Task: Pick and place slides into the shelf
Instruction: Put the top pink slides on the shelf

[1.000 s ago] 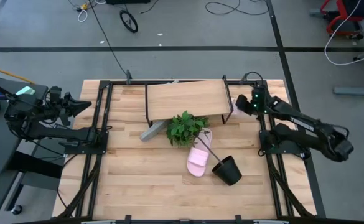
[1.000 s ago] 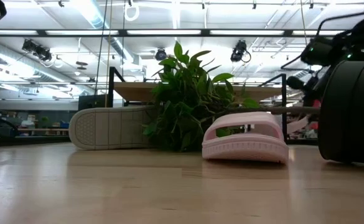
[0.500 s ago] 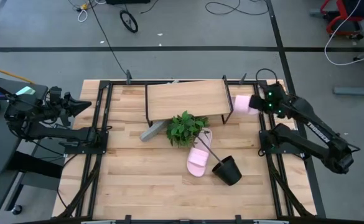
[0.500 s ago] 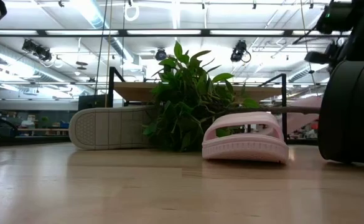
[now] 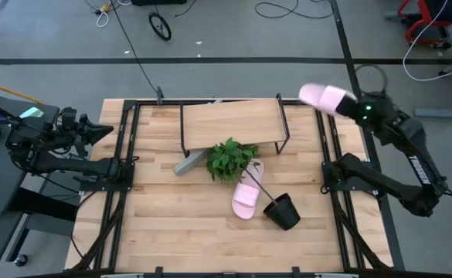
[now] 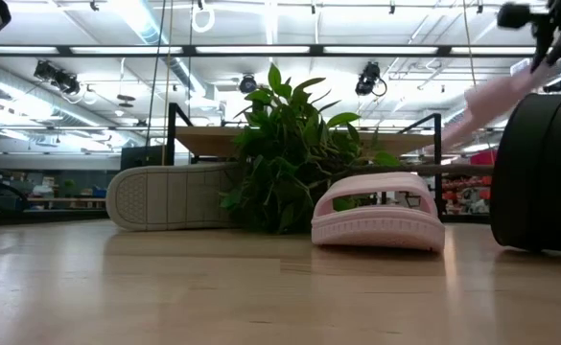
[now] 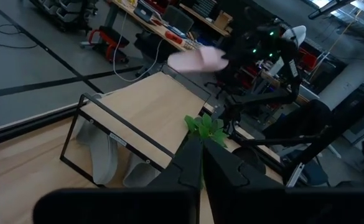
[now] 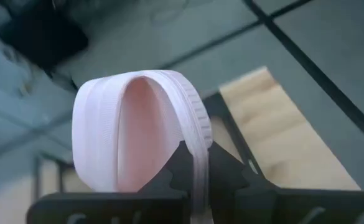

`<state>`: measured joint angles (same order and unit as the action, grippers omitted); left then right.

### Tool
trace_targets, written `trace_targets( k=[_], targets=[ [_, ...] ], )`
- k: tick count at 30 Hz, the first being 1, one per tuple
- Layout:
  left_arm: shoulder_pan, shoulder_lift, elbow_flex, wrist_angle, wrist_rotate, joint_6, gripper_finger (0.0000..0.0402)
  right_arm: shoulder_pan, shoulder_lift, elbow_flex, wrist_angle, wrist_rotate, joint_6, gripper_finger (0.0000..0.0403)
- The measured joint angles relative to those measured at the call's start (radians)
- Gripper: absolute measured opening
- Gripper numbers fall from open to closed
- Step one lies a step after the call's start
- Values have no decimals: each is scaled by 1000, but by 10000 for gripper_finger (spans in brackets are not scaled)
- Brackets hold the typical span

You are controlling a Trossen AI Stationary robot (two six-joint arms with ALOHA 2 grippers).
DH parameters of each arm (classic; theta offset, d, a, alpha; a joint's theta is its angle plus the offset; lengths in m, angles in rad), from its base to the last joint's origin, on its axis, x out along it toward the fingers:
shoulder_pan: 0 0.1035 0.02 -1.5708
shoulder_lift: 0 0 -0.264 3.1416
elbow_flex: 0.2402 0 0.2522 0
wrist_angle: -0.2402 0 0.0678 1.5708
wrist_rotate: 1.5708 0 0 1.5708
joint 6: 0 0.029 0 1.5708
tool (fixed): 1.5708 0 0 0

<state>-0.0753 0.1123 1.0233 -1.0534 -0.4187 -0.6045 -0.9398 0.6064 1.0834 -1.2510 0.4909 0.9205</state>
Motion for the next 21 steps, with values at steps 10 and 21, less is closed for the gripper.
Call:
trace_targets(
  k=[10,21],
  targets=[
    [0,2,0,23,-14,64,17,0,0,170,0,19,148,28],
    [0,143,0,170,30,330,36,1,23,311,0,-47,206,28]
  ],
)
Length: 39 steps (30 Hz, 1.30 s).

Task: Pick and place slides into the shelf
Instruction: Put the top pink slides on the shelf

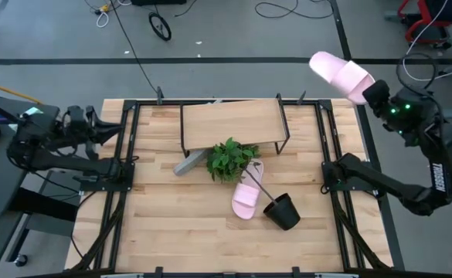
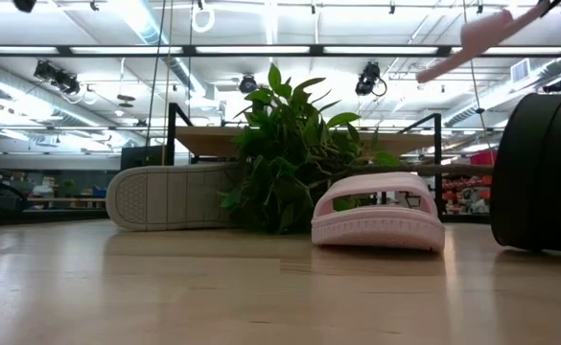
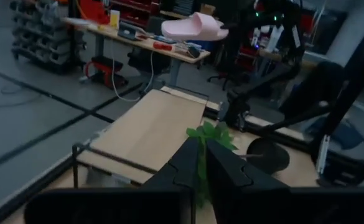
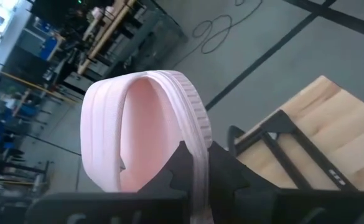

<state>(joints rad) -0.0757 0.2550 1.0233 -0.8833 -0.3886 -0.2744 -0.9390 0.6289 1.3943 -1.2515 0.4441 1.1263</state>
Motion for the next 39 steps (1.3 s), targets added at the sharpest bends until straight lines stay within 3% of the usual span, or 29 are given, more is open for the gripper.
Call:
trace_targets(
  k=[8,12,16,21,25,28,30,39],
  targets=[
    [0,108,0,87,-2,135,31,3,171,201,5,-12,-56,28],
    [0,132,0,103,-11,139,31,74,251,299,21,20,-80,28],
    [0,138,0,124,-11,142,37,240,308,344,79,166,-75,28],
    [0,138,0,150,-11,153,37,603,401,345,101,475,-8,28],
    [0,138,0,167,-11,152,31,920,500,343,-22,740,177,27],
    [0,138,0,170,-11,151,28,1069,558,343,-207,839,427,27],
    [0,138,0,178,-11,149,29,1130,594,342,-325,860,621,27],
    [0,138,0,177,-7,96,39,1217,697,224,-318,841,862,27]
  ],
)
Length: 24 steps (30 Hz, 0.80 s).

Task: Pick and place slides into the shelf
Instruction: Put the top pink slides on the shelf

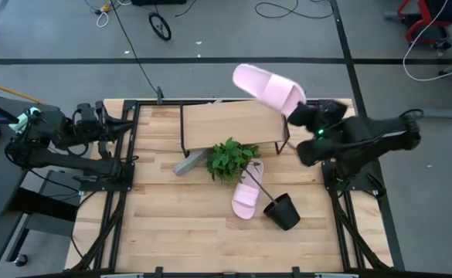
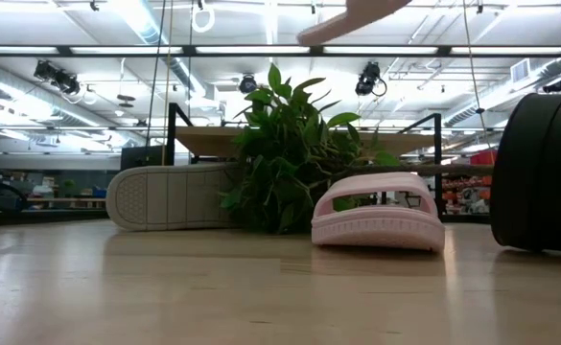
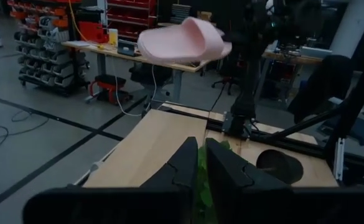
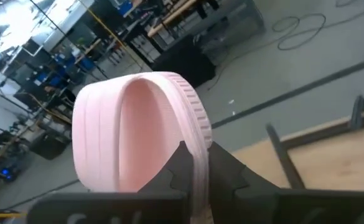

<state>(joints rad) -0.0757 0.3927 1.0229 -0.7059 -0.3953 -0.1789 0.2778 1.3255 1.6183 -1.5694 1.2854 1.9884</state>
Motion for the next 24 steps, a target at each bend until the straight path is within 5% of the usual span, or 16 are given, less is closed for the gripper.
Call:
trace_targets(
  k=[6,24],
  targets=[
    [0,0,0,-1,16,-24,29,29,100,-37,-1,-45,92,27],
    [0,0,0,-1,49,-125,35,18,186,-39,69,96,221,27]
  ],
)
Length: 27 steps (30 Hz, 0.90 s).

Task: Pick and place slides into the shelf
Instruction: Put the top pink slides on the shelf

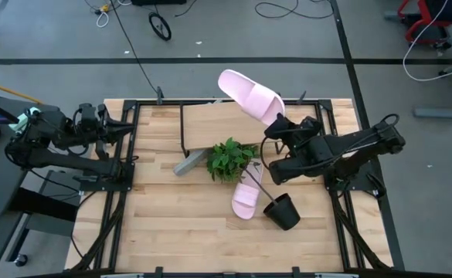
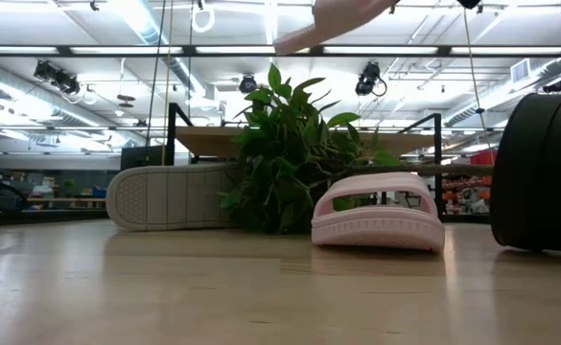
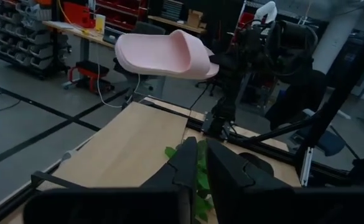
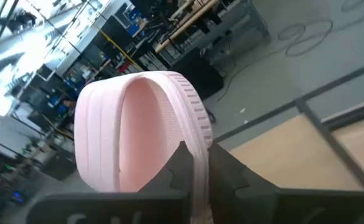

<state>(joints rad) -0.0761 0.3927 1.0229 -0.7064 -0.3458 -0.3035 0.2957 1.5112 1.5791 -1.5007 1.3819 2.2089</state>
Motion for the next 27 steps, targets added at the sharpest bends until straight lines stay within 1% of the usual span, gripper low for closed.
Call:
trace_targets(
  k=[2,5,8,11,16,18,21,24,27],
  targets=[
    [0,0,0,3,0,4,35,-6,0,0,39,3,-2,27],
    [0,1,0,32,-4,55,39,-9,-1,0,106,6,-12,27],
    [0,18,0,95,-42,123,45,-16,0,0,183,8,-13,27],
    [0,45,2,165,-67,253,51,-28,0,0,268,27,-36,27],
    [0,122,1,210,-98,530,65,-35,-11,0,401,41,-88,27],
    [0,159,1,223,-119,647,72,-34,-18,0,409,23,-92,27],
    [1,217,1,229,-152,776,81,-34,-21,0,388,-22,-85,27],
    [1,273,1,232,-175,842,88,-52,-14,0,368,-29,-8,27],
    [1,328,0,245,-209,893,91,-85,-1,0,384,-37,-2,27]
  ],
)
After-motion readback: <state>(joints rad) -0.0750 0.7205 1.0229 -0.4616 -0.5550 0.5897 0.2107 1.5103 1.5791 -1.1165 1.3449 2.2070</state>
